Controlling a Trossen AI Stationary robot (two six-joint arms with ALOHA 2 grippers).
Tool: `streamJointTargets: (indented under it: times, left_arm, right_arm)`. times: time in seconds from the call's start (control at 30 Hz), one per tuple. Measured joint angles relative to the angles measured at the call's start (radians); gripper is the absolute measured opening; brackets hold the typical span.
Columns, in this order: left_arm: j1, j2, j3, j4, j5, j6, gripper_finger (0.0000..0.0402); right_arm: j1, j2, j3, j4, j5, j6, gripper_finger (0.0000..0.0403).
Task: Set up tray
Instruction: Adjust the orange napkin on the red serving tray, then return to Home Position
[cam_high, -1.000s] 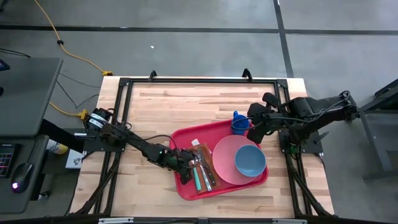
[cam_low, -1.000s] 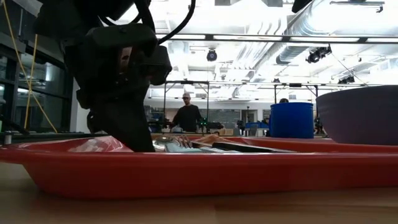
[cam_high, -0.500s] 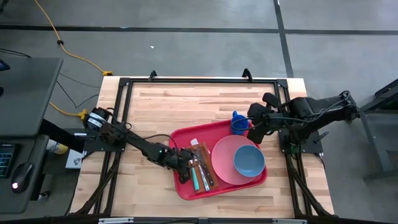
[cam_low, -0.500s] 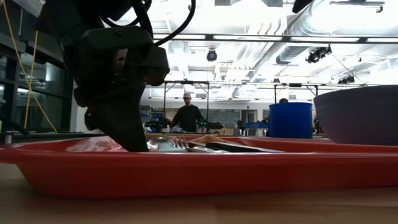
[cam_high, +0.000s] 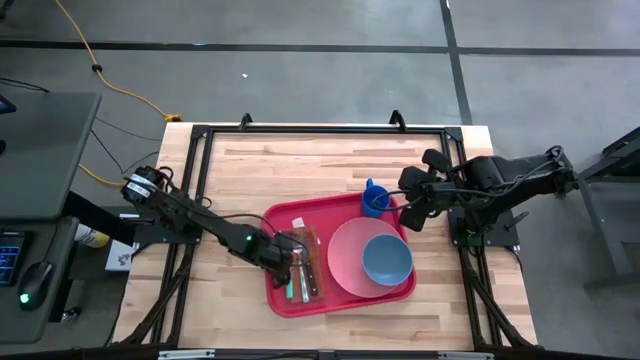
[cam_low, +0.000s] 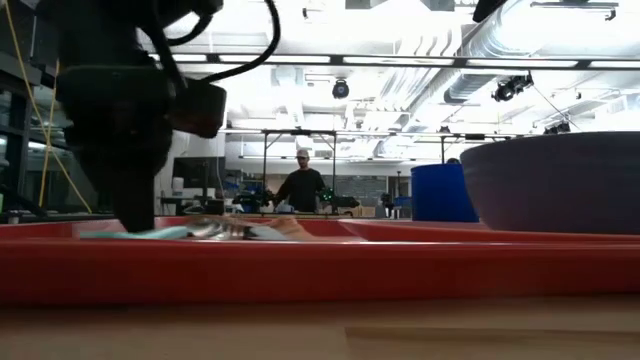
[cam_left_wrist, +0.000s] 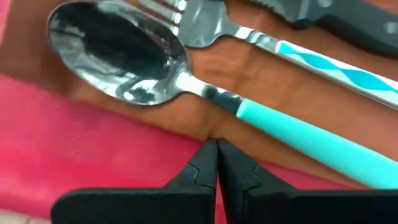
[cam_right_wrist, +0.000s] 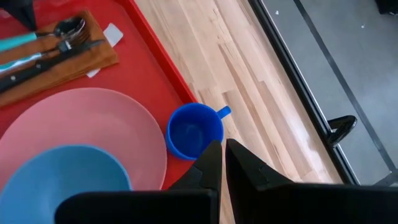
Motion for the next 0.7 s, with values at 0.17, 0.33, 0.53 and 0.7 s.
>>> streamJointTargets:
  times: [0.17, 0.33, 0.53, 0.7]
  left_arm:
    - [0.0, -0.039, 0.001, -0.071, -0.007, -0.005, 0.0044]
    - [0.0, -0.044, 0.012, -0.059, -0.009, 0.002, 0.0044]
    - [0.012, -0.045, 0.1, -0.162, -0.015, 0.061, 0.0044]
    - [0.041, -0.045, 0.255, -0.352, -0.092, 0.198, 0.0044]
  right_arm:
    - [0.0, 0.0, 0.0, 0.001, 0.002, -0.001, 0.0]
    - [0.0, 0.0, 0.0, 0.0, 0.002, -0.006, 0.0]
    - [0.0, 0.0, 0.0, -0.005, 0.001, -0.01, 0.0]
    - [0.0, -0.014, 0.0, 0.002, -0.036, -0.052, 0.0]
